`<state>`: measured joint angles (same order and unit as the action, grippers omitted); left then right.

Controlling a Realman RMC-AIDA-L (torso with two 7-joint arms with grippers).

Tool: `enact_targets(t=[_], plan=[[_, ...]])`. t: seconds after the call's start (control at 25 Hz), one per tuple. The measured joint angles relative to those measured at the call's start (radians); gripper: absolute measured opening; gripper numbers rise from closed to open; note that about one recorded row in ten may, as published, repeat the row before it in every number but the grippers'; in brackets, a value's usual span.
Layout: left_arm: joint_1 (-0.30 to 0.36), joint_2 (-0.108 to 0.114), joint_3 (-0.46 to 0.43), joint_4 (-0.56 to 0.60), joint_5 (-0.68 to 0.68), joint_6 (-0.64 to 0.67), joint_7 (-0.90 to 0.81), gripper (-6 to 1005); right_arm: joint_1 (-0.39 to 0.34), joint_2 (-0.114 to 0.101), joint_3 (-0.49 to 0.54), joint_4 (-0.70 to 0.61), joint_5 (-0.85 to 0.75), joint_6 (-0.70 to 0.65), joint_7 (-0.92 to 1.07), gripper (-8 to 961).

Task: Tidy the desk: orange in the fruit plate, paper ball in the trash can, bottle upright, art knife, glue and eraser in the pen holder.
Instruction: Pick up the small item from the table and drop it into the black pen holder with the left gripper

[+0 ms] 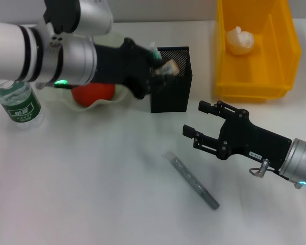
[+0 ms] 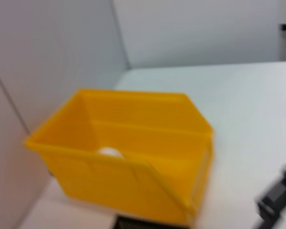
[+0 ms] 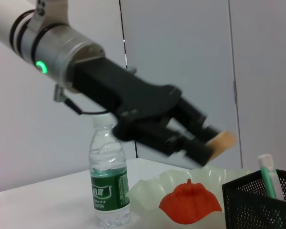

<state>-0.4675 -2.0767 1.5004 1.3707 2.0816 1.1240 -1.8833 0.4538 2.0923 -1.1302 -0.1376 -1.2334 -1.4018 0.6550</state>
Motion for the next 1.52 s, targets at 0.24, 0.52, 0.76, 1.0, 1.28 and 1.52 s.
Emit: enact_targets(t=[0.24,0.52,0.76,1.0,1.28,1.52], plan=[[-0.026,0.0,0.043,-0.044,-0.064,-0.134,0.003,336,0.0,0.0,0.0,0.021,0.0,0.0,0.0,726],[-0.075,0.0,0.054,-0.147,-0.134,-0.186,0.005,356,-0.003,0.0,0.0,0.041,0.0,-0.005,0.0,725],[-0.081,0.0,0.093,-0.169,-0.145,-0.251,0.008,372,-0.003,0.0,0.0,0.049,0.0,-0.02,0.0,725],[-0.084,0.0,0.131,-0.195,-0.13,-0.305,-0.001,389,-0.005,0.0,0.0,0.053,0.0,-0.028,0.0,726],[-0.087,0.001,0.131,-0.211,-0.129,-0.329,-0.003,409,-0.006,0.0,0.0,0.055,0.0,-0.029,0.0,726],[-0.079,0.0,0.131,-0.211,-0.13,-0.351,-0.012,425,-0.006,0.0,0.0,0.056,0.0,-0.03,-0.003,726]])
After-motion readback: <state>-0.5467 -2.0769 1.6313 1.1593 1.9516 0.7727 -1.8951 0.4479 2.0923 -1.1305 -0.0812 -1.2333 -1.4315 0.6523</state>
